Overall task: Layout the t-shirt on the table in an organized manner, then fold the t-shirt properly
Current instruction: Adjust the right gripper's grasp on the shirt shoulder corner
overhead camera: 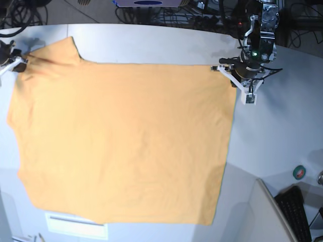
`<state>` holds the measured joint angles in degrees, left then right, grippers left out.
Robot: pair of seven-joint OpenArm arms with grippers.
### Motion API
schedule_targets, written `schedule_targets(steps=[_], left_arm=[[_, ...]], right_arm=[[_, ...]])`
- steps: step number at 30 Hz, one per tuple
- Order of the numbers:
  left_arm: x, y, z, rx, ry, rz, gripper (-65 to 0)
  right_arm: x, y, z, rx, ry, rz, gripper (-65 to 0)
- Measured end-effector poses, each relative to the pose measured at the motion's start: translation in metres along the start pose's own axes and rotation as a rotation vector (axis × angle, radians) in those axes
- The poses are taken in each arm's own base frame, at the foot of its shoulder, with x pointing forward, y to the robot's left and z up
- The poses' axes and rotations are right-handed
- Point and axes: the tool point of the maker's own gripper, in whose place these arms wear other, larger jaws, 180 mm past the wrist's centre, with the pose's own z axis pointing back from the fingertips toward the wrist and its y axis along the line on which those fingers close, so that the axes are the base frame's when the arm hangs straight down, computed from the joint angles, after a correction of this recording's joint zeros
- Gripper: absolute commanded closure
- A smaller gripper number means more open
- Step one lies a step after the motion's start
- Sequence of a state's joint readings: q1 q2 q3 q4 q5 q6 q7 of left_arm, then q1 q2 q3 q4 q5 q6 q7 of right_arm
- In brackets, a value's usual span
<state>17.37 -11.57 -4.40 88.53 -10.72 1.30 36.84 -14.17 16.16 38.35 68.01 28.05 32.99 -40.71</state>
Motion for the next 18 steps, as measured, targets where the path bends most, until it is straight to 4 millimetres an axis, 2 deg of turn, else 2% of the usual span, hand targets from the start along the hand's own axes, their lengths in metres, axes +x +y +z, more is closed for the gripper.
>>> schedule_targets(steps=[2,5,6,7,10,12,13,15,17,18], left_arm=[[0.001,-0.001,0.0,-0.001,-0.003,0.002,0.0],[0.003,-0.001,0.0,-0.001,-0.007,0.002,0.0],[0.002,-0.001,0.0,-0.002,-0.005,0.002,0.0],[0.002,-0.001,0.0,-0.002,-0.005,0.002,0.0],[0.003,-0.001,0.0,-0.001,-0.006,0.002,0.0],[0.002,-0.001,0.0,-0.002,-0.006,0.003,0.0],[0.002,-0.001,0.0,-0.002,-0.006,0.002,0.0],[0.002,-0.001,0.0,-0.002,-0.006,0.003,0.0],[0.003,0.0,0.0,0.0,-0.007,0.003,0.0],[0.002,0.0,0.0,0.0,-0.006,0.003,0.0]], right_arm=[[0.002,0.0,-0.002,0.004,-0.005,-0.008,0.0],[0.013,0.001,-0.001,0.006,-0.031,-0.007,-22.2],[0.016,0.001,0.001,0.003,-0.04,0.0,-26.6],[0.017,-0.002,0.004,-0.008,-0.046,0.005,-27.9],[0.03,-0.015,0.032,-0.064,-0.136,0.002,-25.1],[0.034,-0.015,0.051,-0.105,-0.181,0.027,-23.4],[0.033,-0.006,0.057,-0.105,-0.182,0.065,-21.6],[0.03,0.021,0.065,-0.064,-0.193,0.149,-14.1],[0.012,0.054,0.062,-0.001,-0.159,0.217,0.0],[0.0,0.068,0.057,0.037,-0.122,0.243,0.0]])
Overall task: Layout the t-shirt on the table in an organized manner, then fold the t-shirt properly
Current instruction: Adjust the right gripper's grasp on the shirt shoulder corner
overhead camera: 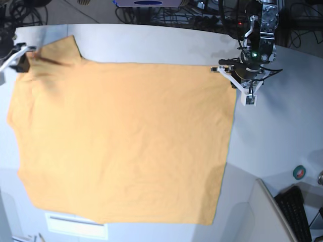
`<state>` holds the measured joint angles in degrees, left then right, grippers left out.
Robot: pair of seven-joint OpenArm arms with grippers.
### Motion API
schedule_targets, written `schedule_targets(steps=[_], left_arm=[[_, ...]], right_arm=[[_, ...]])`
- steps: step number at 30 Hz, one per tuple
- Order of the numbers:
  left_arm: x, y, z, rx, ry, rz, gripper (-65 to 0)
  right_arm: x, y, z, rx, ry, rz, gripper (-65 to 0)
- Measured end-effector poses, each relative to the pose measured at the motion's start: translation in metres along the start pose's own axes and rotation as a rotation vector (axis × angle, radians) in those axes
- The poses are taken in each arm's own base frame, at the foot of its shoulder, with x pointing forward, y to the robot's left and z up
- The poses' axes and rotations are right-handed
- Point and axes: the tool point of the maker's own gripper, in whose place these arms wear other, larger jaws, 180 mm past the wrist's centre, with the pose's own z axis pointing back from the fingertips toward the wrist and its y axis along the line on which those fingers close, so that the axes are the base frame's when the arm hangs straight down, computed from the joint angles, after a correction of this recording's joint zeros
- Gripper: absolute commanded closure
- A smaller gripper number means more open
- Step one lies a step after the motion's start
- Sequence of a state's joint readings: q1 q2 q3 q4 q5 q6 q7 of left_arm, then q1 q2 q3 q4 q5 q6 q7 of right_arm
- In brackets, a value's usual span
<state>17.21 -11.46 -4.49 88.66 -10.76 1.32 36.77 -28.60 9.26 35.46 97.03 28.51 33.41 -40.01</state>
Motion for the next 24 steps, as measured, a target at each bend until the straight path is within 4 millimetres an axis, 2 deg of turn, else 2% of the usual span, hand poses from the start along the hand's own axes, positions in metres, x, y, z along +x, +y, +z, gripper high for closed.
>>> schedule_targets(steps=[2,3,5,10,13,15,18,20,24], left_arm=[[0.0,0.0,0.0,0.0,-0.001,-0.001,0.0],[0.0,-0.001,0.0,-0.001,-0.001,-0.001,0.0],[0.0,0.0,0.0,0.0,-0.001,-0.001,0.0],[0.001,0.0,0.0,0.0,-0.001,-0.001,0.0],[0.002,0.0,0.0,0.0,-0.004,-0.001,0.0],[0.002,0.0,0.0,0.0,-0.004,0.0,0.0],[0.003,-0.001,0.0,-0.001,-0.005,-0.001,0.0],[0.004,0.001,0.0,0.002,-0.007,-0.001,0.0],[0.003,0.0,-0.001,-0.001,-0.007,0.001,0.0]], right_arm=[[-0.025,0.029,-0.012,0.082,0.082,0.015,0.0],[-0.035,0.036,-0.02,0.108,0.109,0.002,0.0],[-0.048,0.039,-0.031,0.126,0.153,-0.023,0.0],[-0.072,0.034,-0.05,0.134,0.22,-0.107,0.0],[-0.075,0.04,-0.052,0.152,0.233,-0.09,0.0],[-0.077,0.058,-0.052,0.194,0.249,-0.041,0.0],[-0.092,0.089,-0.049,0.264,0.283,-0.006,0.0],[-0.098,0.099,-0.045,0.287,0.299,0.012,0.0],[-0.091,0.111,-0.043,0.301,0.278,0.03,0.0]])
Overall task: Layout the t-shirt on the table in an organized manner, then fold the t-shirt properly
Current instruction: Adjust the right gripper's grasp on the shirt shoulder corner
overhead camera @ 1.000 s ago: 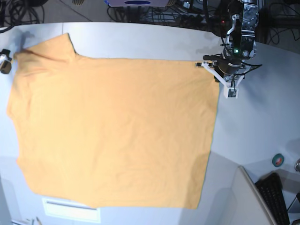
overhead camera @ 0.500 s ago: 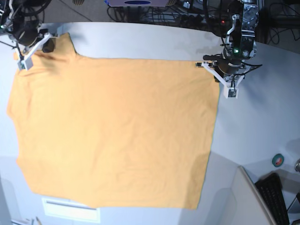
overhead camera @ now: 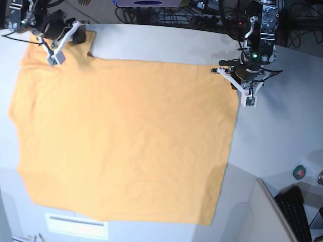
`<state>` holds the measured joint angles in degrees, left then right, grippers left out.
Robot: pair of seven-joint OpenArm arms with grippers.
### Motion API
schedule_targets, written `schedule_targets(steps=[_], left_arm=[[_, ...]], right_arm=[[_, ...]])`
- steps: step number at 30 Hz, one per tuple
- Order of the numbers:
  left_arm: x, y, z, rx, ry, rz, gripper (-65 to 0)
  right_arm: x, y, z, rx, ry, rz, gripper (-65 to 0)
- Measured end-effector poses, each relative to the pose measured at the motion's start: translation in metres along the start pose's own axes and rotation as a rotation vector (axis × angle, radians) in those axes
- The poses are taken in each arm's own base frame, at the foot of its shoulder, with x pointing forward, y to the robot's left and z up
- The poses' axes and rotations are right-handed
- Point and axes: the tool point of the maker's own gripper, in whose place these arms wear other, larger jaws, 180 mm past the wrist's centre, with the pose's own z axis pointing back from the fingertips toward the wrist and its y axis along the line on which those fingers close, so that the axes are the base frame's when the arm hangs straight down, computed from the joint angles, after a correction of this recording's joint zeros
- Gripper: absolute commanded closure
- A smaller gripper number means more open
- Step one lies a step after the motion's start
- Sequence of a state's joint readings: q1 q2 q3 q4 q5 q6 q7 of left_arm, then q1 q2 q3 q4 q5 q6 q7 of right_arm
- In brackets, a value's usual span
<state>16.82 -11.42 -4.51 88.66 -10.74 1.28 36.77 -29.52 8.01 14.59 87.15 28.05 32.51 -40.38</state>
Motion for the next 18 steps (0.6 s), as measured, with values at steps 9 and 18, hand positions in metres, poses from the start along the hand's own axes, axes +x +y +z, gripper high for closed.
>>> schedule_targets(steps=[9,18], left_arm=[[0.002,0.006,0.0,0.013,-0.005,0.01,0.0],[0.004,0.015,0.001,0.033,-0.01,0.022,0.0]], right_arm=[[0.068,-0.054,0.084,-0.23,-0.273,0.017,0.0],[0.03,-0.127,0.103,-0.366,-0.284,-0.23,-39.6]])
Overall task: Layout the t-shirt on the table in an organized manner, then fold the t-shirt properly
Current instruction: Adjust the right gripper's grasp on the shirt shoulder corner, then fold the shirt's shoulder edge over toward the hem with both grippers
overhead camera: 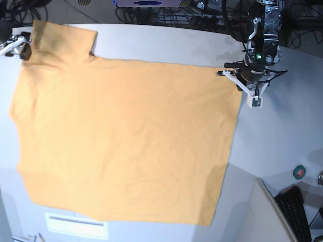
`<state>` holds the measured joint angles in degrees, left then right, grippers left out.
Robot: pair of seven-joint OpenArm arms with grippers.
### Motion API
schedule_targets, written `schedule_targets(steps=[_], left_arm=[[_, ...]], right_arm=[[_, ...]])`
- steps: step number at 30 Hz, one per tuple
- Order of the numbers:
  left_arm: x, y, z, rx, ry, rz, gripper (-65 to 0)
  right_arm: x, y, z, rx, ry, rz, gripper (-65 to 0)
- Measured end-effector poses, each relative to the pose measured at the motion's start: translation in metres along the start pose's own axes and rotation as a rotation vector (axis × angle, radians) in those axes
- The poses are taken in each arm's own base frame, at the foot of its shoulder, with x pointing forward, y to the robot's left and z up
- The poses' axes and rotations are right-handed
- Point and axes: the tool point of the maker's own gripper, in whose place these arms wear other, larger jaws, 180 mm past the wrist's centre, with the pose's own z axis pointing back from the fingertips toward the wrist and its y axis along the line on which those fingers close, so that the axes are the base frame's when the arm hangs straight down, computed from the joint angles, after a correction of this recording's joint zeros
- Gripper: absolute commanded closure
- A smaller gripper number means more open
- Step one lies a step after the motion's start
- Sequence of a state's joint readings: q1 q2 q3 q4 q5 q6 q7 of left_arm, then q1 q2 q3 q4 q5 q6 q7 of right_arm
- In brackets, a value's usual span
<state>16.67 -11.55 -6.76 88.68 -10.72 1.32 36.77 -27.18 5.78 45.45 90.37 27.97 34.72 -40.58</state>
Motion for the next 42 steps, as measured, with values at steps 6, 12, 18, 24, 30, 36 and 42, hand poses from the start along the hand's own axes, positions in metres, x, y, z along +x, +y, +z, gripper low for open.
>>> schedule_targets(steps=[6,12,18,24,30,36,42], left_arm=[[0.0,-0.001,0.0,-0.001,0.0,0.001,0.0],[0.0,0.0,0.0,-0.001,0.0,0.001,0.0],[0.0,-0.001,0.0,-0.001,0.0,0.001,0.0],[0.0,-0.001,0.0,-0.001,0.001,0.001,0.0],[0.002,-0.003,0.009,-0.006,-0.019,-0.01,0.0],[0.007,0.013,0.042,0.032,-0.076,0.007,0.0],[0.024,0.017,0.061,0.043,-0.138,-0.001,0.0]], right_arm=[[-0.032,-0.001,-0.029,0.089,0.088,-0.067,-31.4],[-0.041,-0.011,-0.037,0.089,0.063,-0.127,-31.2],[-0.041,0.011,-0.045,0.153,0.071,-0.082,-30.2],[-0.049,0.022,-0.048,0.177,0.098,-0.072,0.0],[-0.046,0.015,-0.033,0.14,0.106,-0.023,0.0],[-0.041,0.021,-0.001,0.109,0.121,0.093,0.0],[-0.012,0.037,0.012,0.105,0.077,0.19,0.0]])
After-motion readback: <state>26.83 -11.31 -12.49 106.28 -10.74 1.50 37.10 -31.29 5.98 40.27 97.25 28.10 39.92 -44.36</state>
